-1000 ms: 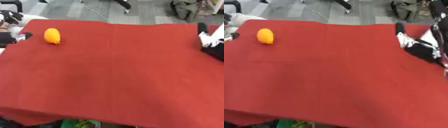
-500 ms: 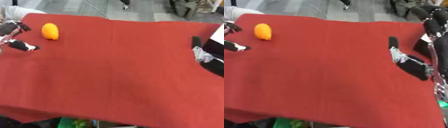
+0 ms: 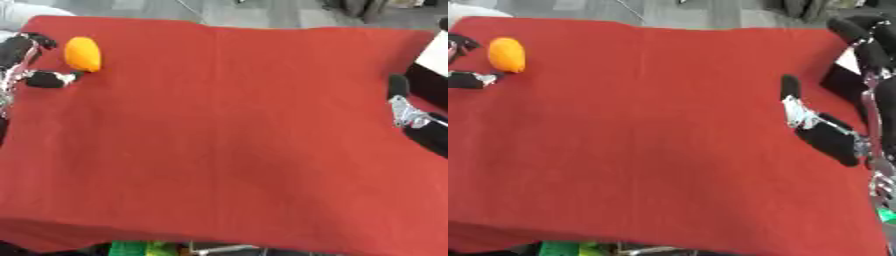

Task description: Pick up the objects with one hand, pass them to the other hand, and then place them into the box on the other side of the table.

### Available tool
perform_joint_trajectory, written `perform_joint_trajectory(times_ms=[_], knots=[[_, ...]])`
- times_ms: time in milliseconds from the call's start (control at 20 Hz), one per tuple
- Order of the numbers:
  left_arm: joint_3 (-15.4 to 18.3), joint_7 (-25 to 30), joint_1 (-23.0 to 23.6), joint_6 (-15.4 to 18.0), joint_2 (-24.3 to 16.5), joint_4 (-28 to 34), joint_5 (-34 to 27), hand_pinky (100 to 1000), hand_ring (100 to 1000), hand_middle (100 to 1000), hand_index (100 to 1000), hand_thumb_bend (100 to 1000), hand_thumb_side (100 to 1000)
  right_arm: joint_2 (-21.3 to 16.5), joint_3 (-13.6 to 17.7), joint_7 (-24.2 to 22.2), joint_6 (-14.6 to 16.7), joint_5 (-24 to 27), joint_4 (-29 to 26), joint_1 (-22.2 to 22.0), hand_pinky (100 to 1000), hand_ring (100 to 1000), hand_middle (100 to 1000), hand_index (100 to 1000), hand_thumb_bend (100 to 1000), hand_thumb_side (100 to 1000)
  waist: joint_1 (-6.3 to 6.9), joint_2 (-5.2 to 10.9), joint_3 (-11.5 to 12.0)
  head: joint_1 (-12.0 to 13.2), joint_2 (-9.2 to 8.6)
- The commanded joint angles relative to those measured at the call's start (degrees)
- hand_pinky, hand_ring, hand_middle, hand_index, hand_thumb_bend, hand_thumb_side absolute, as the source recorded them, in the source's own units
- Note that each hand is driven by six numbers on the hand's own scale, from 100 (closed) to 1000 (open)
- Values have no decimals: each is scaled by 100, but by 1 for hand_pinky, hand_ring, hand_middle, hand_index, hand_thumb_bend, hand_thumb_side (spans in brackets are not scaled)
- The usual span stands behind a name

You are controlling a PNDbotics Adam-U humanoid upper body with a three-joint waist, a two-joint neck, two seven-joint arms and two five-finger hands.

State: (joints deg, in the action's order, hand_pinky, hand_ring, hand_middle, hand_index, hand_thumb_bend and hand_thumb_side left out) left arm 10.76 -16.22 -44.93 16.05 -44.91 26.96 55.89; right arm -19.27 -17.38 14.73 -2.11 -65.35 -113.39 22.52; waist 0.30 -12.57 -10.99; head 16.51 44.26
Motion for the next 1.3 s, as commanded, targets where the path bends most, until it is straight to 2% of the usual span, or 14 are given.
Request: perform_joint_trajectory(times_ms=[50, 150, 200, 250, 300, 350, 400, 450, 550, 700, 850, 950, 1100, 1300], knots=[[39, -178, -107, -144, -302, 26, -208, 737, 645, 657, 770, 477, 403, -9, 13, 76, -47, 79, -120, 11, 693, 775, 718, 830, 256, 598, 36, 28, -62, 158, -14], [21, -264, -92, -228, -314, -39, -240, 726, 616, 617, 745, 431, 290, -1, 10, 100, -71, 108, -120, -18, 690, 775, 715, 827, 258, 596, 51, -21, -133, 231, -14], [11, -308, -83, -267, -313, -77, -243, 711, 576, 565, 703, 379, 156, 3, 12, 109, -83, 119, -120, -34, 688, 774, 714, 826, 259, 595, 59, -36, -160, 252, -14], [0, -355, -72, -305, -309, -112, -241, 691, 533, 512, 659, 333, 100, 5, 16, 115, -96, 125, -120, -50, 688, 774, 714, 825, 260, 595, 68, -45, -182, 264, -14], [-14, -408, -63, -339, -307, -143, -234, 673, 498, 468, 618, 303, 100, 6, 23, 119, -110, 126, -120, -65, 687, 774, 714, 824, 259, 595, 77, -48, -200, 267, -14], [-20, -477, -56, -368, -306, -165, -232, 644, 447, 391, 539, 271, 100, 4, 32, 123, -124, 123, -120, -78, 688, 774, 713, 823, 259, 594, 87, -44, -213, 264, -14], [-18, -551, -52, -380, -304, -178, -252, 639, 438, 380, 528, 267, 100, -1, 40, 123, -137, 116, -120, -90, 688, 774, 713, 823, 259, 594, 95, -35, -221, 257, -14], [0, -651, -51, -381, -310, -170, -305, 609, 377, 312, 464, 231, 100, -6, 48, 122, -149, 109, -120, -101, 689, 775, 714, 823, 247, 605, 102, -20, -225, 244, -14], [45, -825, -55, -298, -307, -76, -517, 593, 345, 244, 400, 150, 100, -25, 61, 107, -170, 89, -120, -123, 690, 774, 713, 823, 261, 593, 105, 29, -217, 204, -14], [36, -678, -64, 57, -316, 282, -953, 601, 345, 243, 397, 104, 100, -66, 72, 72, -196, 95, -120, -158, 692, 774, 712, 822, 261, 592, 107, 125, -138, 70, -14], [-55, -52, -51, 517, -342, 869, -1446, 612, 350, 250, 402, 100, 100, -123, 69, 4, -206, 92, -120, -182, 694, 774, 714, 825, 257, 589, 125, 273, 21, -195, -14], [-223, 588, 29, 869, -358, 1368, -1915, 623, 360, 264, 414, 100, 100, -219, 7, -96, -165, 98, -120, -152, 705, 776, 721, 833, 261, 574, 151, 395, 148, -439, -14], [-630, 1683, 252, 1377, -361, 2214, -2849, 635, 372, 278, 428, 100, 100, -418, -190, -371, 53, 149, -120, 19, 720, 780, 732, 844, 269, 560, 202, 562, 310, -819, -14], [-1276, 3078, 542, 1655, -271, 3309, -4144, 641, 375, 283, 431, 100, 100, -540, -487, -761, 447, 337, -120, 357, 743, 785, 747, 858, 257, 557, 243, 713, 422, -1265, -14]])
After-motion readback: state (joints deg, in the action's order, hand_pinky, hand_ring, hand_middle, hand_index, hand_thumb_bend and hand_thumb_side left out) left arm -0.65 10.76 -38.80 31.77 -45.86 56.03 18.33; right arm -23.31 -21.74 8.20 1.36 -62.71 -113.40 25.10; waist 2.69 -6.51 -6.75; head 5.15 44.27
